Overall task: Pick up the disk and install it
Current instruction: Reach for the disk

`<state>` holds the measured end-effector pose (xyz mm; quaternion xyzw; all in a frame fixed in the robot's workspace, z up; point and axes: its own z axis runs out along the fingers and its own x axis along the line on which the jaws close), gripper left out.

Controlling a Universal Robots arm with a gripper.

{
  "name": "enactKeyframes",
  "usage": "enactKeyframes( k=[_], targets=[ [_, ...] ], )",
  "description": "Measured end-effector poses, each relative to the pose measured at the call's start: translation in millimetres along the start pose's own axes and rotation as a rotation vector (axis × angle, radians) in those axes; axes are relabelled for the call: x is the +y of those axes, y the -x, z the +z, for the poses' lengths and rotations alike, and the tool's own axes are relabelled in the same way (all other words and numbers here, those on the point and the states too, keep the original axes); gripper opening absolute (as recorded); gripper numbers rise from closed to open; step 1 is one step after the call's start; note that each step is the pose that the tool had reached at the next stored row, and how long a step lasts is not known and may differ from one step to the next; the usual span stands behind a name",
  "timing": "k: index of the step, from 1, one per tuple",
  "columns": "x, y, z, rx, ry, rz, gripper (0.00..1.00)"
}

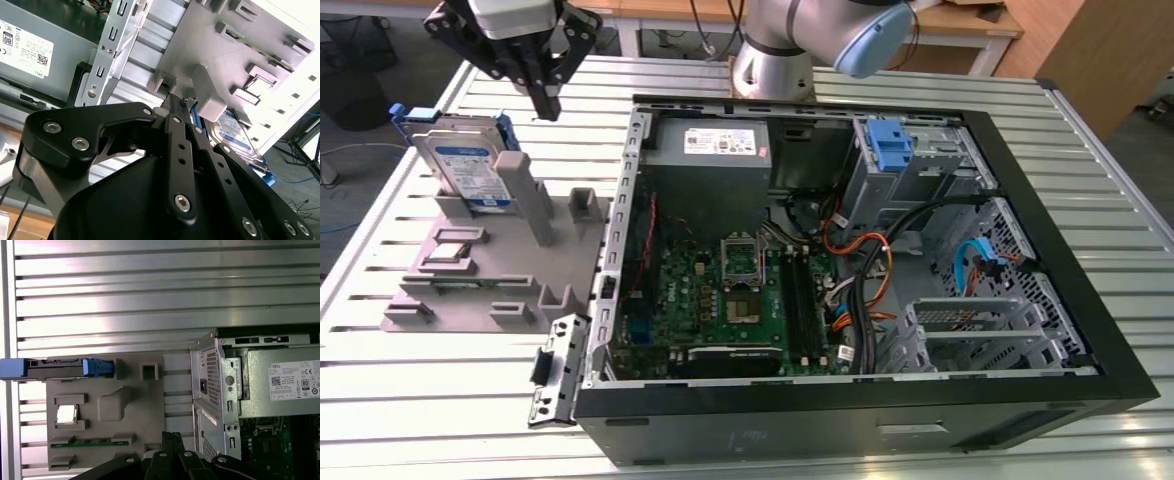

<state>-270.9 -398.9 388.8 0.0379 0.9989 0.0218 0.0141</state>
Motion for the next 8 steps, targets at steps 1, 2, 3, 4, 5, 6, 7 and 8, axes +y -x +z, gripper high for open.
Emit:
enactKeyframes(
  k=[1, 2, 3, 4, 5, 6, 7, 8],
  targets=[
    [-0.1, -0.6, 0.1, -0.0002, 0.0001, 0.0, 0.1],
    [-0.1, -1.1, 0.1, -0.0001, 0.0, 0.0, 0.1],
    [-0.1, -1.6, 0.1, -0.0001, 0.0, 0.0, 0.1],
    [-0.2, -2.1, 0.2, -0.0002, 0.0, 0.0, 0.1],
    [-0.2, -2.5, 0.3, -0.0002, 0.0001, 0.0, 0.1],
    [-0.2, -2.9, 0.4, -0.0002, 0.0001, 0.0, 0.1],
    [-0.3, -3.2, 0.5, -0.0001, 0.0, 0.0, 0.1],
    [-0.3, -3.5, 0.5, 0.0, -0.0001, 0.0, 0.1]
  ],
)
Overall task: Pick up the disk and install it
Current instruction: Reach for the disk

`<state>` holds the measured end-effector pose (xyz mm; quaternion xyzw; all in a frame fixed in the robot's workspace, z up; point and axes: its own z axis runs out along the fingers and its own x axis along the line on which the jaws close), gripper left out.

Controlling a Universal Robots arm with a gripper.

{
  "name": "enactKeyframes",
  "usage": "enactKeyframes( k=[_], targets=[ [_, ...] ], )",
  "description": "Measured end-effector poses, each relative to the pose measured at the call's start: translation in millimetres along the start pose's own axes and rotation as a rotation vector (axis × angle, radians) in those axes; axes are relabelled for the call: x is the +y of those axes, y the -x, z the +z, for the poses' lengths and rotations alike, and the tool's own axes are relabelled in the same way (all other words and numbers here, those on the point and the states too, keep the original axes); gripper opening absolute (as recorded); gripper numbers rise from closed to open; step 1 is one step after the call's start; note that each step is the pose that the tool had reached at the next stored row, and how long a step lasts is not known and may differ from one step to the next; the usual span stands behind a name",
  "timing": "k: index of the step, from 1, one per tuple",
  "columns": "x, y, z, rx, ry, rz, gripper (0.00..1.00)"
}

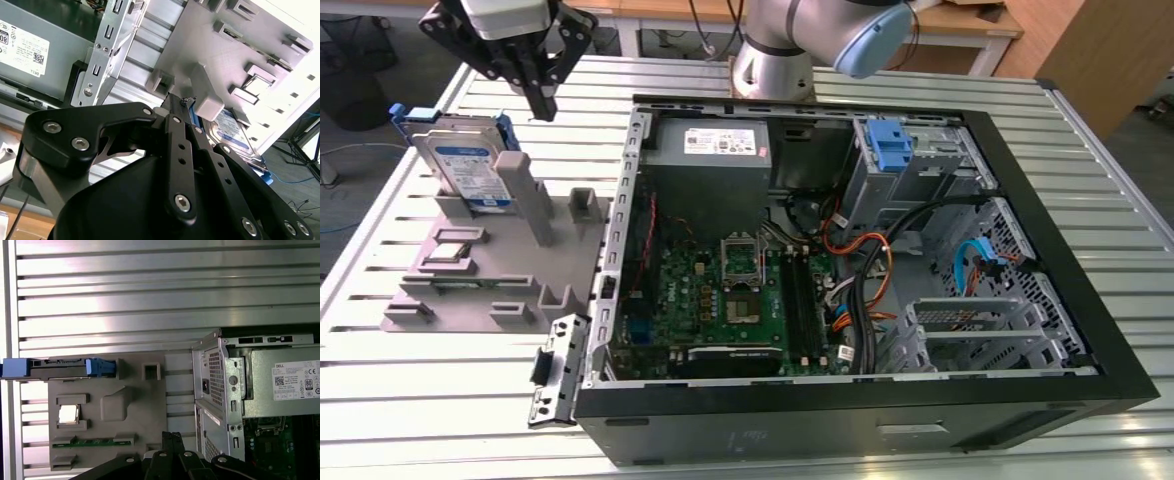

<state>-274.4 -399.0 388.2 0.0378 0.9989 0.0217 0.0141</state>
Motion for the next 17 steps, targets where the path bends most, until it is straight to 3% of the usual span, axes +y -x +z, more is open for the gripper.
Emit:
enactKeyframes(
  k=[9, 17],
  targets=[
    [-0.1, -0.9, 0.1, -0.0001, 0.0001, 0.0, 0.1],
    [-0.6, -7.9, 0.9, -0.0001, 0.0001, 0.0, 0.1]
  ],
)
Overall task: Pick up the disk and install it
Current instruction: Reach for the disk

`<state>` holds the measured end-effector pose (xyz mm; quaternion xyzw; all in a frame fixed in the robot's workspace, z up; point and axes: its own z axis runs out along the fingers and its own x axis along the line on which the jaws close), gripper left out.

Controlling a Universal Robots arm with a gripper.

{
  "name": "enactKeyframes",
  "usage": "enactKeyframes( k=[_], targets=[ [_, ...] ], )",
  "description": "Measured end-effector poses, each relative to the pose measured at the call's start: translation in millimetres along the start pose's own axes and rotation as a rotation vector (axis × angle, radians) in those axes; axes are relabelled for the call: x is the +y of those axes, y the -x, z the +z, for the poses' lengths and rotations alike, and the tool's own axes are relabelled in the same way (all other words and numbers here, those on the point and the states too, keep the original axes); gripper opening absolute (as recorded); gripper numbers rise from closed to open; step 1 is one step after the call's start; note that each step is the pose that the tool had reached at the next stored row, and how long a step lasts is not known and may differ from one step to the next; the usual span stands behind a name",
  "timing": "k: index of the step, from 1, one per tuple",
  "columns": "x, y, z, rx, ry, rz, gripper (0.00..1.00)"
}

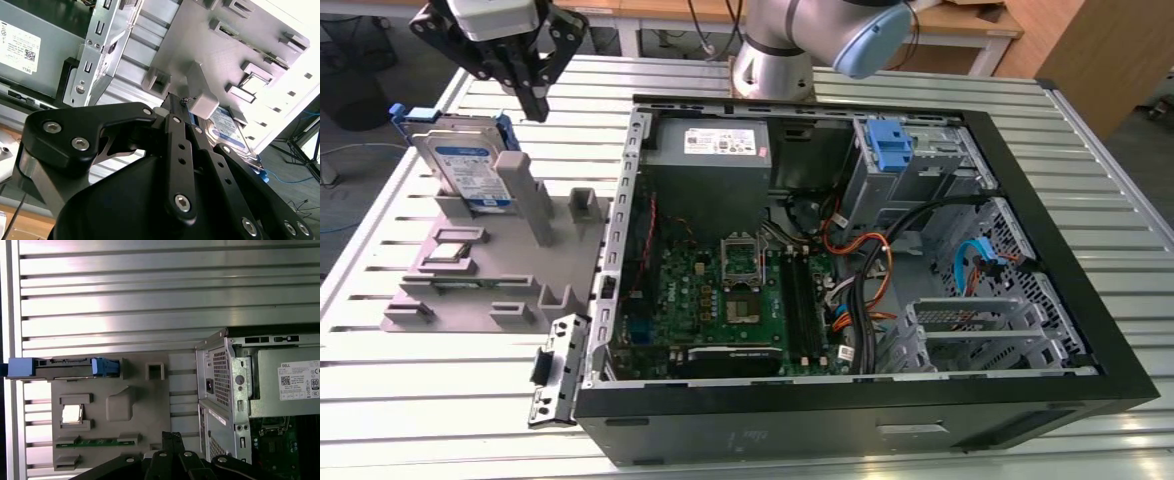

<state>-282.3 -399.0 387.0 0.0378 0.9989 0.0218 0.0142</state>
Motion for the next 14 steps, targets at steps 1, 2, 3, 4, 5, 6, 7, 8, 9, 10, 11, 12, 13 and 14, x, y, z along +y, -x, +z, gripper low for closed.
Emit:
enactKeyframes(
  k=[1, 2, 3, 4, 5, 6, 7, 8, 9, 10, 11, 12, 13, 14],
  targets=[
    [-0.1, -1.5, 0.2, 0.0, 0.0, 0.0, 0.1],
    [-0.2, -3.0, 0.4, 0.0, 0.0001, 0.0, 0.1],
    [-0.3, -4.4, 0.6, 0.0, 0.0, 0.0, 0.1],
    [-0.5, -6.1, 0.7, 0.0, 0.0, 0.0, 0.1],
    [-0.6, -7.7, 0.9, 0.0001, 0.0, 0.0, 0.1],
    [-0.8, -9.5, 1.1, 0.0, 0.0, 0.0, 0.1],
    [-0.9, -11.0, 1.2, 0.0, 0.0, 0.0, 0.1],
    [-1.0, -12.5, 1.4, 0.0, 0.0, 0.0, 0.1],
    [-1.1, -14.3, 1.5, 0.0001, -0.0001, 0.0, 0.1],
    [-1.3, -16.0, 1.7, 0.0, 0.0, 0.0, 0.1],
    [-1.4, -17.7, 1.8, 0.0001, 0.0, 0.0, 0.1],
    [-1.6, -19.3, 1.9, 0.0, 0.0001, 0.0, 0.1],
    [-1.7, -20.9, 2.0, 0.0, 0.0, 0.0, 0.1],
    [-1.8, -22.7, 2.1, 0.0, 0.0, 0.0, 0.1]
  ],
)
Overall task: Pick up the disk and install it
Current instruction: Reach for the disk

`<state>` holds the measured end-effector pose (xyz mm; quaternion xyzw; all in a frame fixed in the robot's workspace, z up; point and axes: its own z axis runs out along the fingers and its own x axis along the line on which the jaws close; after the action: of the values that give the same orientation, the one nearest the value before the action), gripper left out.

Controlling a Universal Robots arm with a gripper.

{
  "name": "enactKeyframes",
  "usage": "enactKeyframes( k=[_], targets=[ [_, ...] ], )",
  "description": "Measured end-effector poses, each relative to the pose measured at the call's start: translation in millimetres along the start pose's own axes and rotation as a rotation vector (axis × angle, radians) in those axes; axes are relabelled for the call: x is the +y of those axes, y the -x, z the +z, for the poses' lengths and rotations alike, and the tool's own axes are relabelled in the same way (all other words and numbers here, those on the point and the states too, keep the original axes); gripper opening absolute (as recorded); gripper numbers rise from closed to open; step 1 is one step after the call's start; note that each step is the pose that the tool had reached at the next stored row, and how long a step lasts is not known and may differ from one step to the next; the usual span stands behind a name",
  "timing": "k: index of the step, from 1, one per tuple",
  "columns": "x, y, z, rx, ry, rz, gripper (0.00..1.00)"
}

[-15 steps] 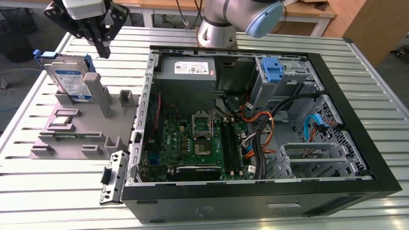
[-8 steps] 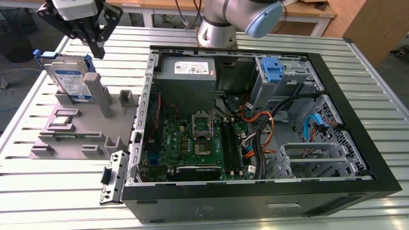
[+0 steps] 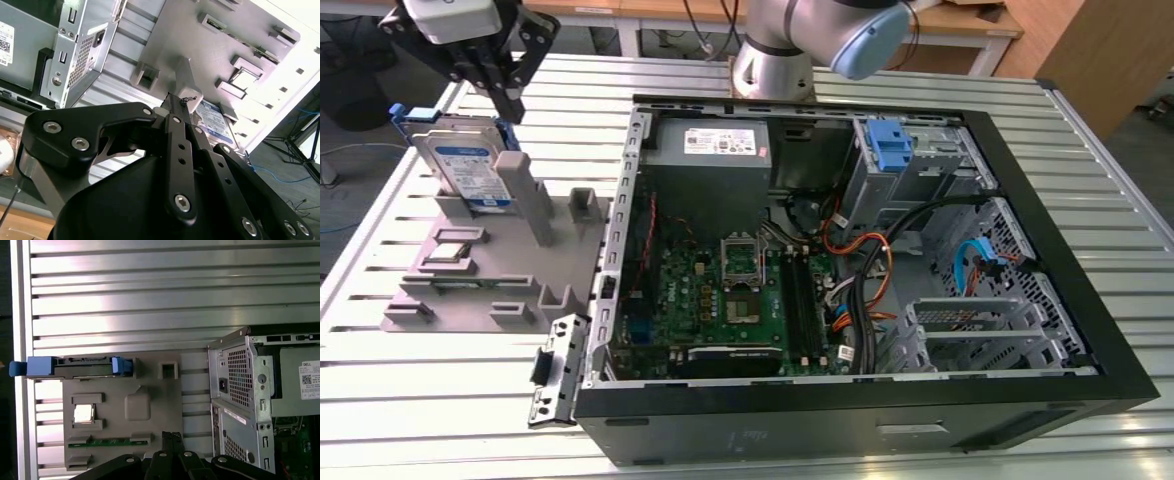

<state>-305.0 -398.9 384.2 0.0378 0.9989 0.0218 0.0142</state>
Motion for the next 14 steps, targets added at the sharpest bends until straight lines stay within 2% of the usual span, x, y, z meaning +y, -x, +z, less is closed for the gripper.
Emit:
enactKeyframes(
  k=[10, 14],
  targets=[
    [-1.0, -13.2, 0.5, 0.0001, 0.0, 0.0, 0.1],
    [-1.1, -14.1, 0.5, 0.0, 0.0, 0.0, 0.1]
  ],
)
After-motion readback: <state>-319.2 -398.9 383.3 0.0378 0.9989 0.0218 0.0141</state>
